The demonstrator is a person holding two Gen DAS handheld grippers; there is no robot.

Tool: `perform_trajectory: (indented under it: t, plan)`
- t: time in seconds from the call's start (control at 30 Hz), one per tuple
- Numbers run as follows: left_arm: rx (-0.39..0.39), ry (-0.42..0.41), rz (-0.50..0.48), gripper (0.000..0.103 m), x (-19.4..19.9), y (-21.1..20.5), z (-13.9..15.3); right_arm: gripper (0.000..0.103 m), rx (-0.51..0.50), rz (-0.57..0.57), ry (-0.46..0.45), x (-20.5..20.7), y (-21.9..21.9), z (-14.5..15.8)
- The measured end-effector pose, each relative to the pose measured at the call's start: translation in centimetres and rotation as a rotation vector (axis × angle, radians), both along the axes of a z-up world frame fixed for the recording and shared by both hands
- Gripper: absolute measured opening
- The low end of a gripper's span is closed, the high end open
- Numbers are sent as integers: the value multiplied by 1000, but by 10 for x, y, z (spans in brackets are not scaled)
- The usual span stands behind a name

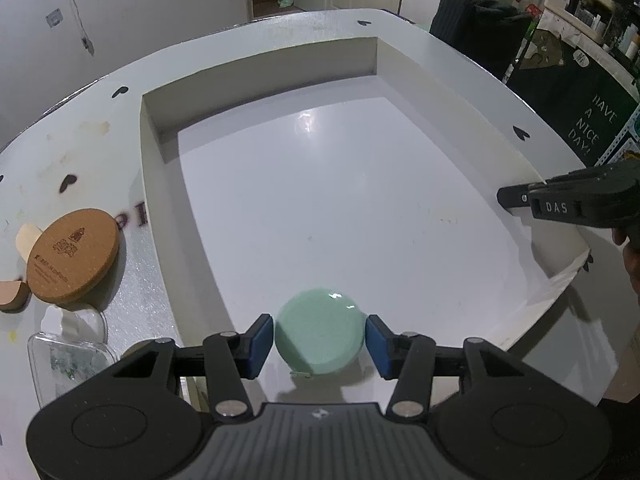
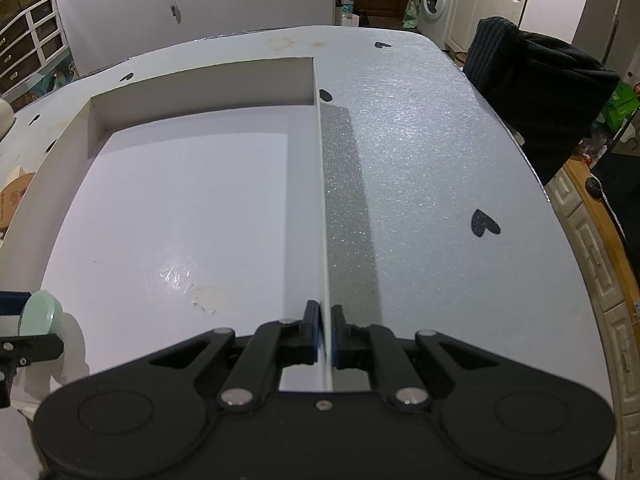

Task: Organize rigid objects
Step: 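Carry the mint-green disc into the white tray and release it, then return the left tool to the white plug charger and grasp it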

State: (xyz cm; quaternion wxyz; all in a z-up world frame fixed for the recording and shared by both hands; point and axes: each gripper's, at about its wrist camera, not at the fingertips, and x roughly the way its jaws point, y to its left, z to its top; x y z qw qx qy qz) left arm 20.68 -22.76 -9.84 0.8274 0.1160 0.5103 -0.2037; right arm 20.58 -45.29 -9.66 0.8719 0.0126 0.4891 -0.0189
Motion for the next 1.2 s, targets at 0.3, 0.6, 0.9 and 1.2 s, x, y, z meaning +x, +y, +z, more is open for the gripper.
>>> perform_trajectory:
  t: [0.3,0.6,0.9,1.2]
  plan:
    - [-4,-7,-7,73,-4,-1,3,6,-1,2,0,0,1,0]
    - [-26,-14,-13,86,-9,2,9,6,-2,3,-1,0,0,0]
    - [-61,-25,-4,99,-16,10,17,6,-2,4,-1,0,0,0]
    - [-130,-134,70,103,-21,31,55,6,-2,5,-2,0,0,0]
